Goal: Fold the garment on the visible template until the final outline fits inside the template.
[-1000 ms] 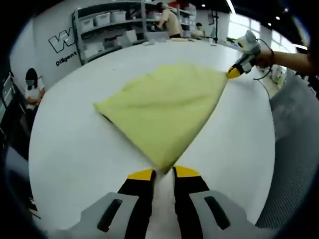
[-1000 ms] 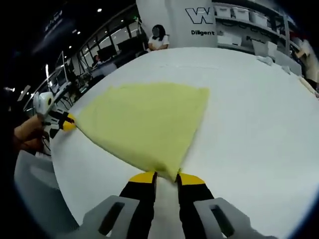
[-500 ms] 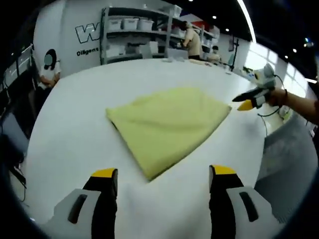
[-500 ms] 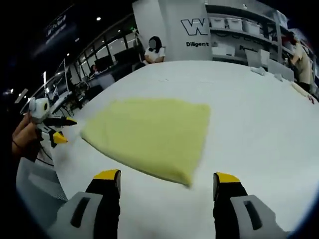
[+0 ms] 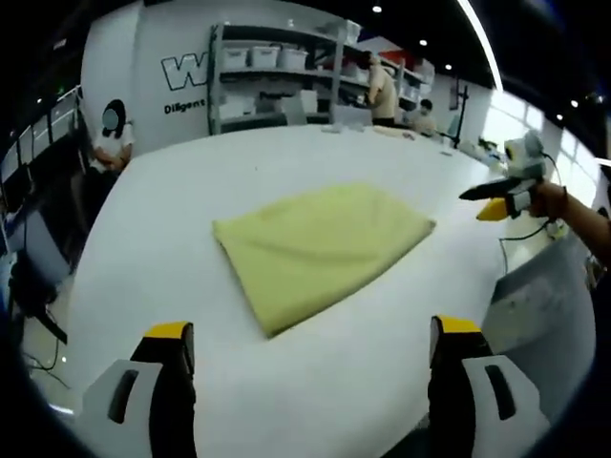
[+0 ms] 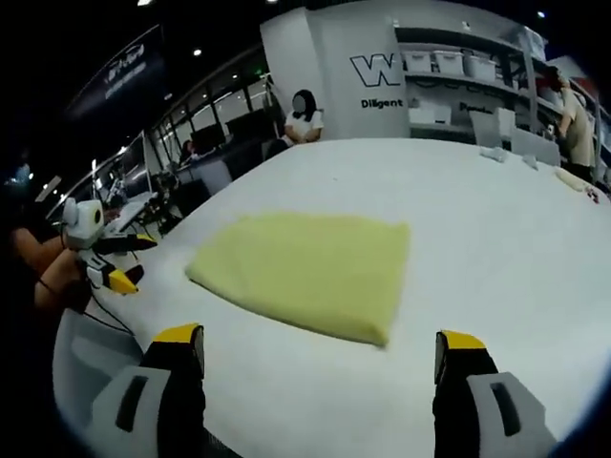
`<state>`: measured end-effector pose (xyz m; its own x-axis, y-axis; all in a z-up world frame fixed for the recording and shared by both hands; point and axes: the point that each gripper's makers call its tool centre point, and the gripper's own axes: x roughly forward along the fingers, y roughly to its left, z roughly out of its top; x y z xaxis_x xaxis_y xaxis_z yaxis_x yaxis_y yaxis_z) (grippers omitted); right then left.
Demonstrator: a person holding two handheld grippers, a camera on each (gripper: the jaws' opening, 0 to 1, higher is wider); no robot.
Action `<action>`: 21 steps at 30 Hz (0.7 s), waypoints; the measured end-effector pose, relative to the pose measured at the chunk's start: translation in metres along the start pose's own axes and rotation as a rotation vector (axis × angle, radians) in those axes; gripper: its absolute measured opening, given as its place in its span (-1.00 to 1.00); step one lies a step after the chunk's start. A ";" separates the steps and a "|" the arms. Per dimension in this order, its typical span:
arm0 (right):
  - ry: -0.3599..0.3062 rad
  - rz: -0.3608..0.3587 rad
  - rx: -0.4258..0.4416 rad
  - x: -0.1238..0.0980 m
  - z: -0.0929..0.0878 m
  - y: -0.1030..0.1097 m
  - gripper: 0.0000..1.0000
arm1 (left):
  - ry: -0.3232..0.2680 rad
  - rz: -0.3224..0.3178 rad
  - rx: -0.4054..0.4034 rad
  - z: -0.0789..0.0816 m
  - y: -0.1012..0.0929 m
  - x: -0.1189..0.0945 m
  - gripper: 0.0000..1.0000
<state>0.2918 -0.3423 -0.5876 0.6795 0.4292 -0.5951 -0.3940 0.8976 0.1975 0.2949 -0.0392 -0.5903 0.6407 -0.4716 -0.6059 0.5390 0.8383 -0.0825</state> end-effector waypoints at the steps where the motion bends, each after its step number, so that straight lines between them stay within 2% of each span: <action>1: 0.001 0.002 -0.002 -0.003 -0.001 0.002 0.98 | -0.004 0.003 -0.003 0.000 -0.001 -0.002 0.98; 14: -0.010 0.000 -0.003 -0.022 -0.004 0.015 0.98 | -0.011 0.017 -0.024 -0.002 -0.009 -0.019 0.98; 21: -0.049 0.016 0.023 -0.025 -0.002 0.020 0.99 | -0.013 0.013 -0.019 -0.003 -0.016 -0.021 0.98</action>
<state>0.2659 -0.3355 -0.5703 0.7031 0.4473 -0.5527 -0.3910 0.8925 0.2249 0.2710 -0.0420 -0.5781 0.6547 -0.4643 -0.5965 0.5205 0.8492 -0.0897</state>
